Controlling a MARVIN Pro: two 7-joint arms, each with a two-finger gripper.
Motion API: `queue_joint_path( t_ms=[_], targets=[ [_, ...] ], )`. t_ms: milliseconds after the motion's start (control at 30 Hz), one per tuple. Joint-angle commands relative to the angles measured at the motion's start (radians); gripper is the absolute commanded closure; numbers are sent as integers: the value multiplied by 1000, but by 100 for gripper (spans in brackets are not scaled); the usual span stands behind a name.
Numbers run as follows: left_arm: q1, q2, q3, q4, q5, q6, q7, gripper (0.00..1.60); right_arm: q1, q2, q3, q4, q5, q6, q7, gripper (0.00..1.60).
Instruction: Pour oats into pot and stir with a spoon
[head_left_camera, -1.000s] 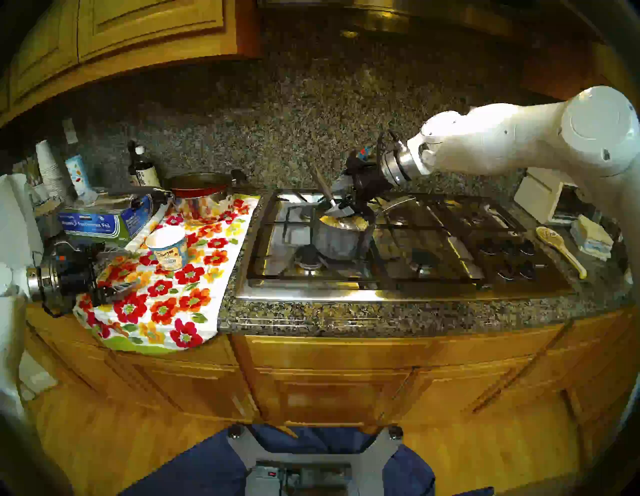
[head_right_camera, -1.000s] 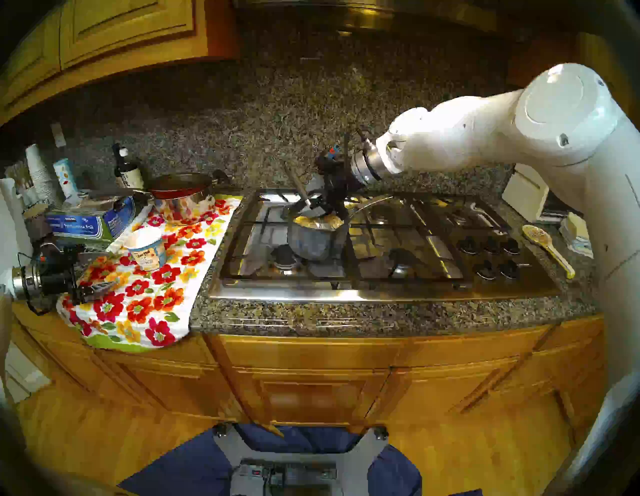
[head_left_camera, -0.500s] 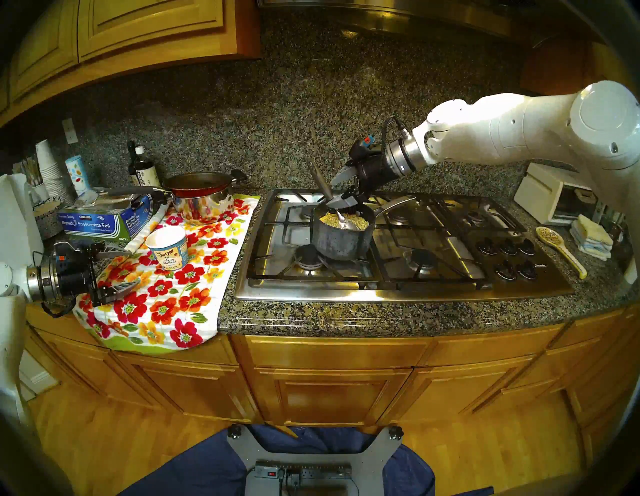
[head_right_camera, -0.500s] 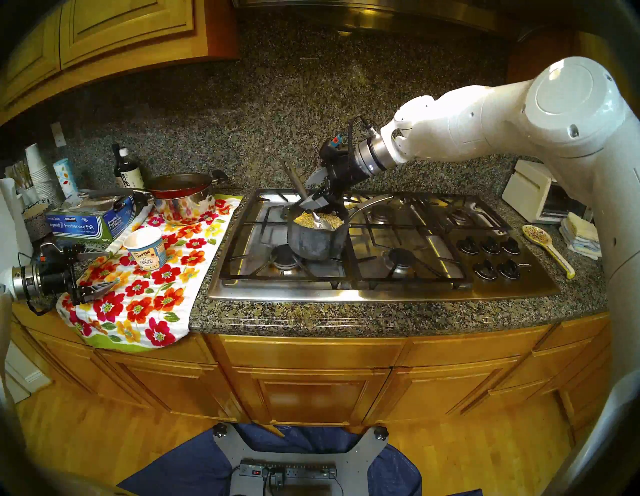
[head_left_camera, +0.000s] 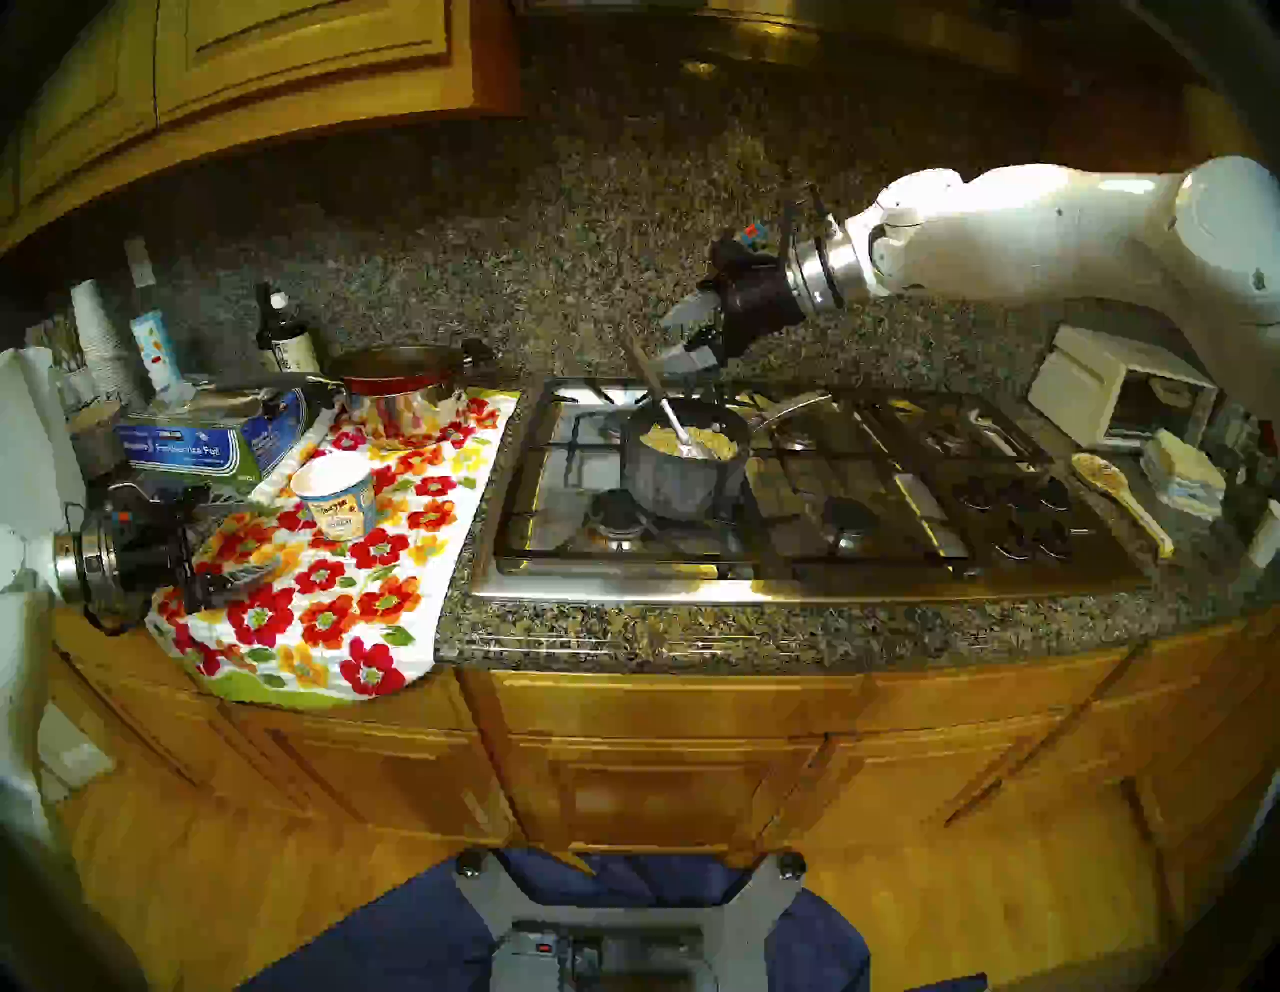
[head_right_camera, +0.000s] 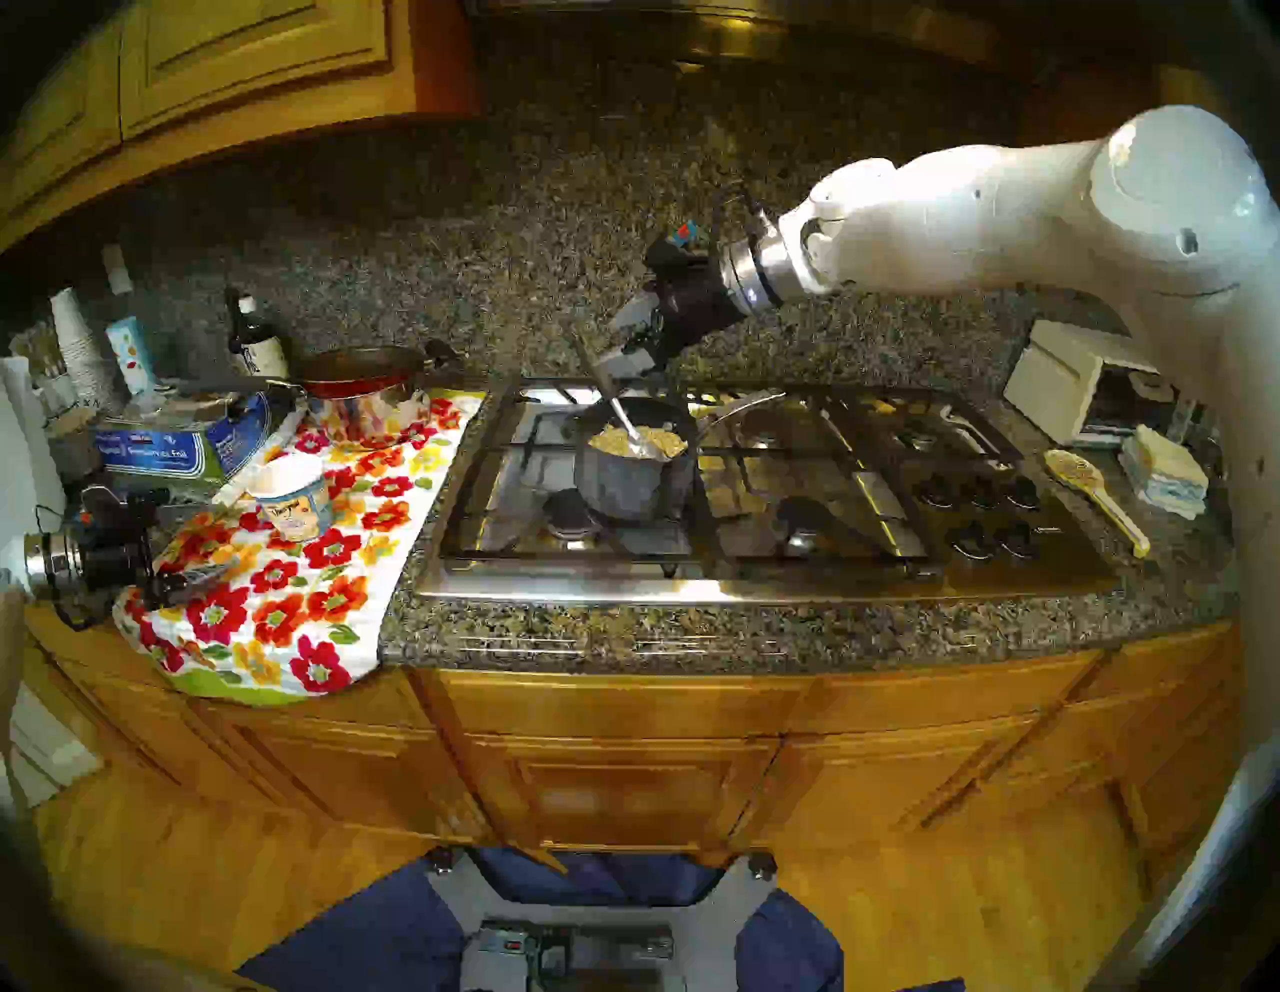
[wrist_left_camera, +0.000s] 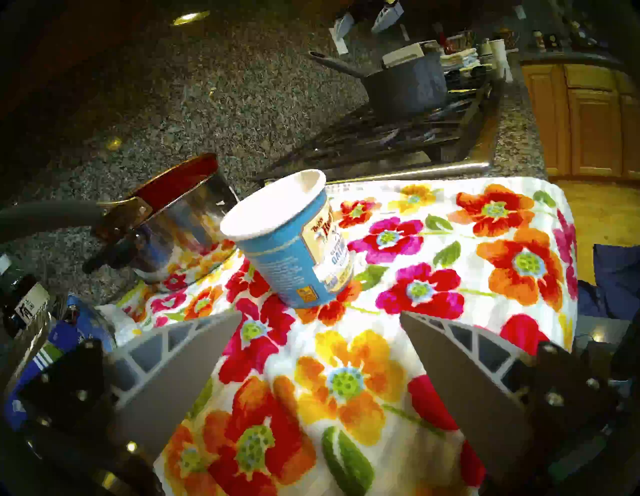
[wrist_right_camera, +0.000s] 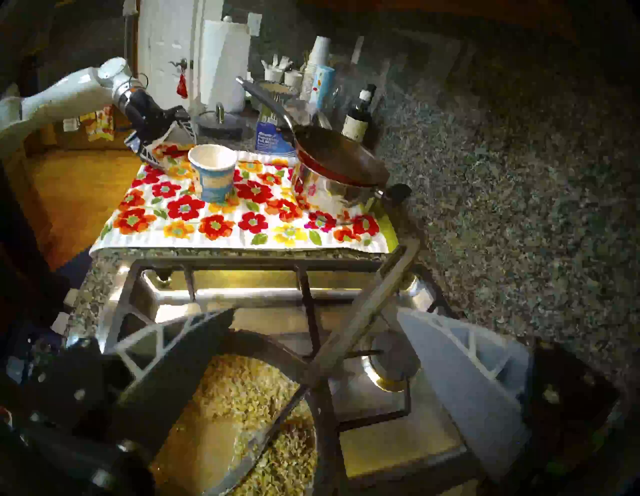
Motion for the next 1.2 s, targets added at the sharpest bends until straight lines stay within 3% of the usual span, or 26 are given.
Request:
queue_joint_path(
  t_ms=[0,800,1167],
  targets=[
    [-16,18,-14,-14,-16,0,3,0,81,52,44,-22,43,-16,-16,0],
    [-15,18,-14,-14,-15,0,3,0,157,173,142,-196,126,-167,-170,0],
    [-16,18,-15,-14,-19,0,3,0,170,183,117,-268,104,-226,-312,0]
  ],
)
